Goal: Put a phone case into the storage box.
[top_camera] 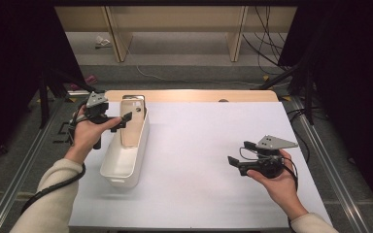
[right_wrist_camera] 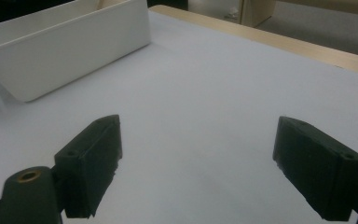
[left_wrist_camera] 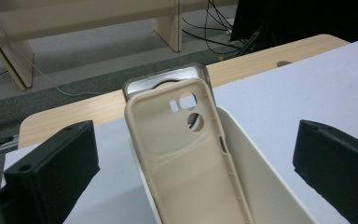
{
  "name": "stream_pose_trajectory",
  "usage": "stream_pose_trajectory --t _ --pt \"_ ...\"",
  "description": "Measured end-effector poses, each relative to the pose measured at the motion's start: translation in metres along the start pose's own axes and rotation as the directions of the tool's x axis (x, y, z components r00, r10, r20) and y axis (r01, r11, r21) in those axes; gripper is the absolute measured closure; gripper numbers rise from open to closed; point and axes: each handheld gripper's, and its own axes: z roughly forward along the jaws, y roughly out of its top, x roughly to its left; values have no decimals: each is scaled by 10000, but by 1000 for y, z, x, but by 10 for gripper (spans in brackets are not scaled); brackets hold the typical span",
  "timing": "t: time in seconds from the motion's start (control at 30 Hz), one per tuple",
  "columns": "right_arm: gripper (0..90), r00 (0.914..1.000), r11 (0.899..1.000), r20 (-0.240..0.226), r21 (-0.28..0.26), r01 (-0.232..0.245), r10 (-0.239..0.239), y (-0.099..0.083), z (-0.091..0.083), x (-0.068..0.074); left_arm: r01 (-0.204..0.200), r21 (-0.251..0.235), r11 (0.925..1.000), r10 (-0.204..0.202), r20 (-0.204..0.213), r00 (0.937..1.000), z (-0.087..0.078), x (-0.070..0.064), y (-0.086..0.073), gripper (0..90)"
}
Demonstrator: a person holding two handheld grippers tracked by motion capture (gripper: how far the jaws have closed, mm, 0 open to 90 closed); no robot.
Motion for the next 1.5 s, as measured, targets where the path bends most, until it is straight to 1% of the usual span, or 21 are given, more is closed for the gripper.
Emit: stream_pose_trajectory --t 0.13,0.23,0.47,0.73,1.07,1.2,1.5 --pt "164 10000 10000 -13 34 2 -1 0 1 0 -166 -185 9997 169 144 9998 -10 -7 0 0" --pt "164 10000 10000 15 4 13 -13 0 0 0 -172 -296 9994 179 212 9996 -16 -11 -1 0" --pt "164 10000 10000 27 11 16 -16 0 0 0 -251 -329 9991 261 298 9992 -27 -16 -8 0" --pt "164 10000 10000 43 -5 5 -5 0 -1 -1 -242 -365 9990 259 467 9986 -36 -24 -18 5" --pt "164 10000 10000 68 -30 -1 1 1 -1 -2 -422 -535 9977 455 617 9971 -47 -33 -22 5" --pt "164 10000 10000 67 -33 0 0 1 -2 -2 -372 -606 9975 419 786 9960 -51 -37 -24 5" --pt "164 10000 10000 67 -66 -13 14 1 -2 -3 -479 -634 9968 544 1052 9930 -56 -46 -32 5"
